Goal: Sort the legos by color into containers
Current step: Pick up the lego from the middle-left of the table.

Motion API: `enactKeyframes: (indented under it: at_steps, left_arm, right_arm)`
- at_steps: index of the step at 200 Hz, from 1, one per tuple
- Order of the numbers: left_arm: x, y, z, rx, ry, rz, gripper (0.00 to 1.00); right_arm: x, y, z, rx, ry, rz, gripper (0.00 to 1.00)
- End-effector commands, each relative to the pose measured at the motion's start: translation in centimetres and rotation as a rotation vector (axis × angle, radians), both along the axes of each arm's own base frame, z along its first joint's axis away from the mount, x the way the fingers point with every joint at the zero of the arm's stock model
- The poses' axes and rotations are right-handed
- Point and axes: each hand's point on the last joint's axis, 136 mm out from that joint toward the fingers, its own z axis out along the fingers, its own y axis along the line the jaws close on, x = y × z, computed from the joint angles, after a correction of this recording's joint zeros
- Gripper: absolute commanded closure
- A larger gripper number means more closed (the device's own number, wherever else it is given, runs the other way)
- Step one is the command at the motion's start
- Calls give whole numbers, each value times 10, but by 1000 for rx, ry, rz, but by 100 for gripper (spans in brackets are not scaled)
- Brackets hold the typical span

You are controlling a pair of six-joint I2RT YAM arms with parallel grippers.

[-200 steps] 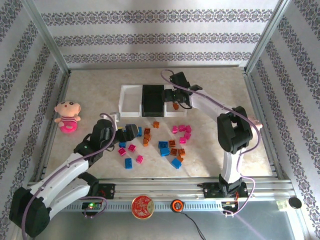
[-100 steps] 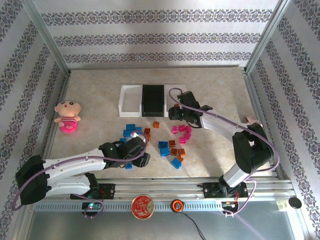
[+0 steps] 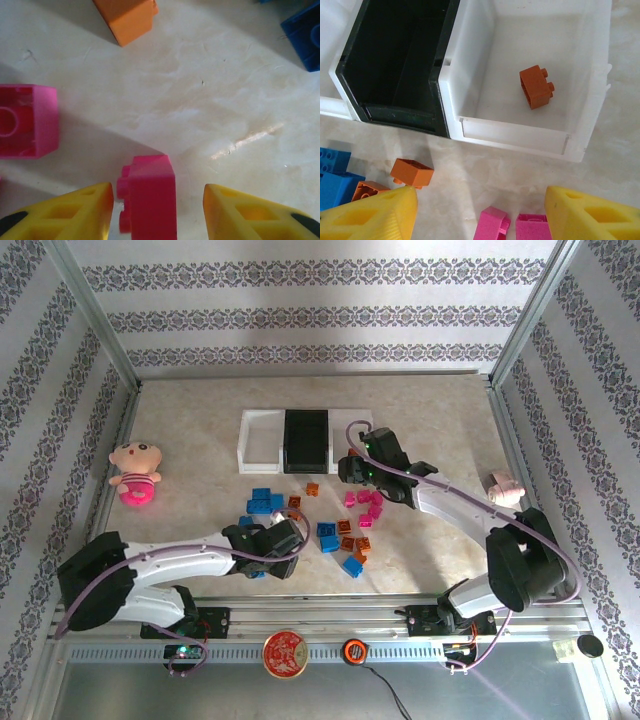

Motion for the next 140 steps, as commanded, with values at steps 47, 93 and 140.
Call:
enactKeyframes:
  at_steps: [47, 93, 140]
  left_arm:
    - [10, -14, 0, -52, -17, -18, 73]
    - [51, -8, 51, -269, -92, 83, 87]
    - [146, -10, 134, -457, -263, 159, 87]
  right_arm:
    - [-12, -4, 7, 25, -18, -8, 31]
    - [-32, -11, 3, 29, -8, 5, 31]
    - [-55, -18, -3, 5, -8, 9, 31]
